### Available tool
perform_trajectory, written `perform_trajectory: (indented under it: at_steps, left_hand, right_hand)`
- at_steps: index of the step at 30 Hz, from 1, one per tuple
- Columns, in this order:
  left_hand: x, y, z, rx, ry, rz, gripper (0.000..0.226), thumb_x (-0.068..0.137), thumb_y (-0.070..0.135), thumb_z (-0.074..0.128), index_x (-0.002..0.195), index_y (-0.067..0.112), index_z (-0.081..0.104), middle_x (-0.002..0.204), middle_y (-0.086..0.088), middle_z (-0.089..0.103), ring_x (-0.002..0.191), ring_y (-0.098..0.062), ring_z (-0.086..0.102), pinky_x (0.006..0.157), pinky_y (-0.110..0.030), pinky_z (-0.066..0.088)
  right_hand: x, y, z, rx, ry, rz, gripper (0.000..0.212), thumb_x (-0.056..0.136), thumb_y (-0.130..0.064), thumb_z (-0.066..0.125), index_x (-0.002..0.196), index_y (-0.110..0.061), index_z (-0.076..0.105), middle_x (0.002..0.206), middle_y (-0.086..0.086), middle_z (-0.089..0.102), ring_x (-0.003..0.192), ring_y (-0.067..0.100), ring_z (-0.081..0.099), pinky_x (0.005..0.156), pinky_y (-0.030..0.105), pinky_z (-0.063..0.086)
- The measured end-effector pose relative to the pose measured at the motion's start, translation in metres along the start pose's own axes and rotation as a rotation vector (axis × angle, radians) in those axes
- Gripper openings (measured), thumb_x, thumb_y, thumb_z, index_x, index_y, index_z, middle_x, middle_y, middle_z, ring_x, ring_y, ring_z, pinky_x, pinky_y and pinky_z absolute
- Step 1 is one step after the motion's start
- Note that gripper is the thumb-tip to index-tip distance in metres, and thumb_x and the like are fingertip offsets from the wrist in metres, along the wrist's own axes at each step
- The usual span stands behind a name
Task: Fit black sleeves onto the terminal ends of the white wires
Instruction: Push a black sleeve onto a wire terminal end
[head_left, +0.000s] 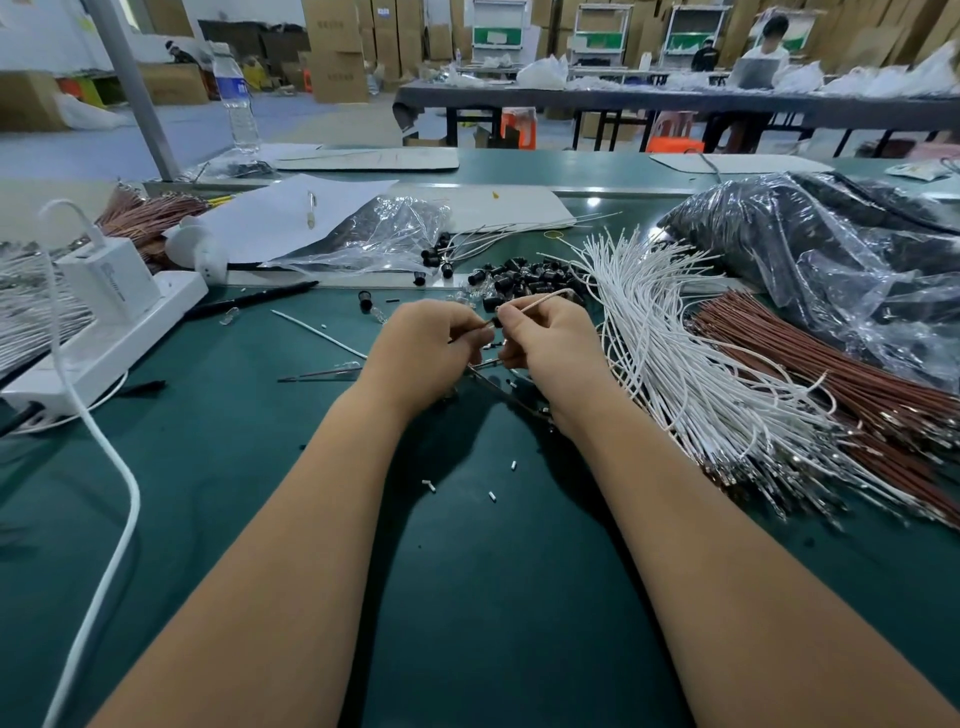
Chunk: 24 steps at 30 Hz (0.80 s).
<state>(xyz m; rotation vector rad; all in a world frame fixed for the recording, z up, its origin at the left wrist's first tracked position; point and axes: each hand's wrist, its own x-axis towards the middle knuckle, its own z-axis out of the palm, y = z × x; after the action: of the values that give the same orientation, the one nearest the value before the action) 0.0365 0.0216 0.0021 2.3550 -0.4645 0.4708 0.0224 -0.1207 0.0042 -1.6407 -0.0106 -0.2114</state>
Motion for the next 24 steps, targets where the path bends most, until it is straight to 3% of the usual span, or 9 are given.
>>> perform_trajectory:
  at_steps: [2, 5, 8, 12, 15, 19, 24]
  left_hand:
    - [-0.001, -0.006, -0.001, 0.033, 0.007, -0.040, 0.015, 0.088, 0.023, 0.065, 0.075, 0.019, 0.072, 0.068, 0.007, 0.069, 0.068, -0.012, 0.062, 0.069, -0.027, 0.048]
    - [-0.002, -0.015, -0.002, 0.090, 0.039, -0.061, 0.012, 0.088, 0.023, 0.065, 0.084, 0.018, 0.074, 0.076, 0.002, 0.072, 0.078, -0.020, 0.064, 0.078, -0.036, 0.052]
    - [-0.004, -0.009, 0.001, 0.028, 0.086, 0.008, 0.011, 0.087, 0.019, 0.066, 0.095, 0.018, 0.074, 0.084, 0.006, 0.071, 0.083, -0.015, 0.065, 0.080, -0.031, 0.052]
    - [-0.002, 0.004, 0.007, -0.150, 0.149, 0.059, 0.010, 0.084, 0.017, 0.070, 0.093, 0.019, 0.074, 0.081, 0.007, 0.071, 0.075, -0.007, 0.065, 0.072, -0.020, 0.050]
    - [0.000, 0.001, 0.007, -0.145, 0.131, 0.029, 0.006, 0.085, 0.016, 0.070, 0.089, 0.018, 0.074, 0.077, 0.007, 0.071, 0.072, -0.008, 0.063, 0.066, -0.014, 0.045]
    - [0.000, -0.003, 0.006, -0.108, 0.063, 0.005, 0.006, 0.086, 0.014, 0.068, 0.086, 0.020, 0.069, 0.074, 0.013, 0.066, 0.070, -0.005, 0.061, 0.067, -0.015, 0.045]
    - [-0.002, 0.004, 0.009, -0.239, 0.089, 0.015, 0.006, 0.085, 0.014, 0.069, 0.089, 0.016, 0.073, 0.075, 0.003, 0.071, 0.067, -0.008, 0.063, 0.062, -0.013, 0.045]
  right_hand:
    - [0.002, 0.001, -0.004, 0.026, 0.074, -0.014, 0.015, 0.096, -0.017, 0.058, 0.081, -0.016, 0.059, 0.063, -0.004, 0.057, 0.054, 0.007, 0.055, 0.066, 0.030, 0.054]
    - [0.004, 0.001, -0.011, 0.092, 0.111, -0.023, 0.014, 0.095, -0.015, 0.059, 0.081, -0.015, 0.060, 0.062, -0.005, 0.057, 0.051, 0.003, 0.055, 0.061, 0.024, 0.054]
    - [0.004, 0.002, -0.011, 0.133, 0.078, -0.015, 0.011, 0.093, -0.014, 0.063, 0.082, -0.015, 0.062, 0.058, -0.008, 0.060, 0.055, 0.007, 0.058, 0.068, 0.030, 0.056]
    - [0.003, 0.003, -0.005, 0.152, -0.003, -0.024, 0.007, 0.089, -0.010, 0.068, 0.082, -0.012, 0.065, 0.064, -0.004, 0.065, 0.055, 0.008, 0.062, 0.061, 0.025, 0.055]
    - [0.004, 0.003, -0.006, 0.149, 0.027, -0.036, 0.005, 0.087, -0.011, 0.070, 0.084, -0.011, 0.066, 0.066, -0.002, 0.065, 0.055, 0.008, 0.062, 0.062, 0.027, 0.056]
    - [0.005, 0.005, -0.008, 0.146, 0.053, -0.035, 0.006, 0.087, -0.012, 0.070, 0.084, -0.013, 0.065, 0.069, -0.002, 0.065, 0.054, 0.008, 0.061, 0.063, 0.027, 0.054]
    - [0.003, 0.004, -0.008, 0.072, -0.014, -0.057, 0.005, 0.086, -0.012, 0.070, 0.084, -0.012, 0.066, 0.068, -0.001, 0.066, 0.054, 0.008, 0.061, 0.061, 0.026, 0.054]
